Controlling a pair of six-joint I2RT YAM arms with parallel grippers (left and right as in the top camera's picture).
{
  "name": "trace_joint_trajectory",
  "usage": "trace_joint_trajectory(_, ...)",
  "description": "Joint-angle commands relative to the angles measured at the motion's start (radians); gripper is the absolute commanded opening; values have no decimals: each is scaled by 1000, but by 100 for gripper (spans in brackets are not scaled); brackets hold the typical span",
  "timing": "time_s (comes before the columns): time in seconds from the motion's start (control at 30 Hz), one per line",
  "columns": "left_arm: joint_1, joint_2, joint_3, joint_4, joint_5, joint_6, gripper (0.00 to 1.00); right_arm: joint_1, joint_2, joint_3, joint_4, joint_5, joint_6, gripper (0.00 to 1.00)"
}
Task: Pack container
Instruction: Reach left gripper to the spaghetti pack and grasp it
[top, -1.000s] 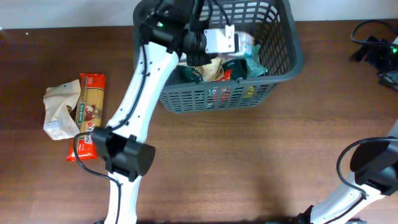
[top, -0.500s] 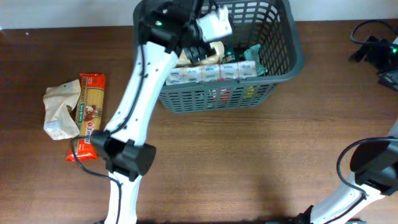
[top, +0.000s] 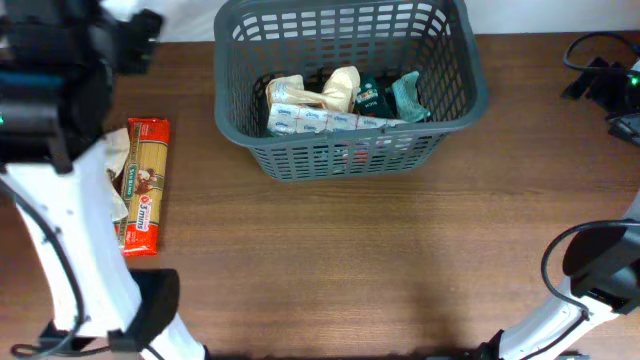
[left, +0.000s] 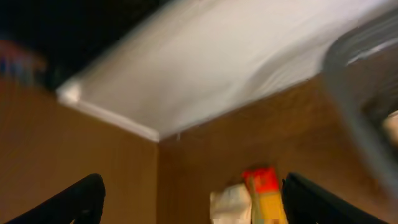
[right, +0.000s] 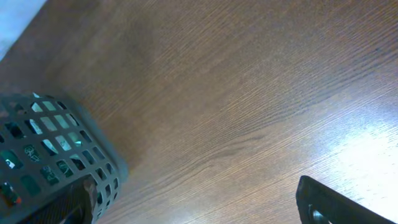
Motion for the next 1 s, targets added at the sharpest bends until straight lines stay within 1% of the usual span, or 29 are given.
trace_joint_trajectory(0.0, 134, 70, -176, -43, 98, -151, 82, 0, -19, 0, 0, -5, 1, 99)
trace_joint_trajectory(0.03, 161, 75, -222, -56, 122, -171, 81, 0, -19, 0, 0, -5, 1, 99)
trace_joint_trajectory(0.13, 246, 105, -440, -67, 208, -229, 80, 0, -19, 0, 0, -5, 1, 99)
trace_joint_trajectory(0.2, 282, 129, -595, -31, 225, -232, 79, 0, -19, 0, 0, -5, 1, 99)
trace_joint_trajectory(0.3, 304, 167, -762, 57, 225, -232, 79, 0, -19, 0, 0, -5, 1, 99)
trace_joint_trajectory(0.33, 304, 185, -830, 110, 222, -231, 80, 0, -19, 0, 0, -5, 1, 99)
trace_joint_trajectory(0.37, 304, 193, -862, 136, 222, -227, 80, 0, -19, 0, 0, -5, 1, 99)
trace_joint_trajectory(0.47, 303, 224, -921, 190, 222, -223, 80, 0, -19, 0, 0, -5, 1, 99)
trace_joint_trajectory(0.63, 304, 274, -969, 240, 213, -201, 79, 0, -19, 0, 0, -5, 1, 99)
trace_joint_trajectory(0.97, 321, 332, -978, 315, 214, -201, 79, 0, -19, 0, 0, -5, 1, 99)
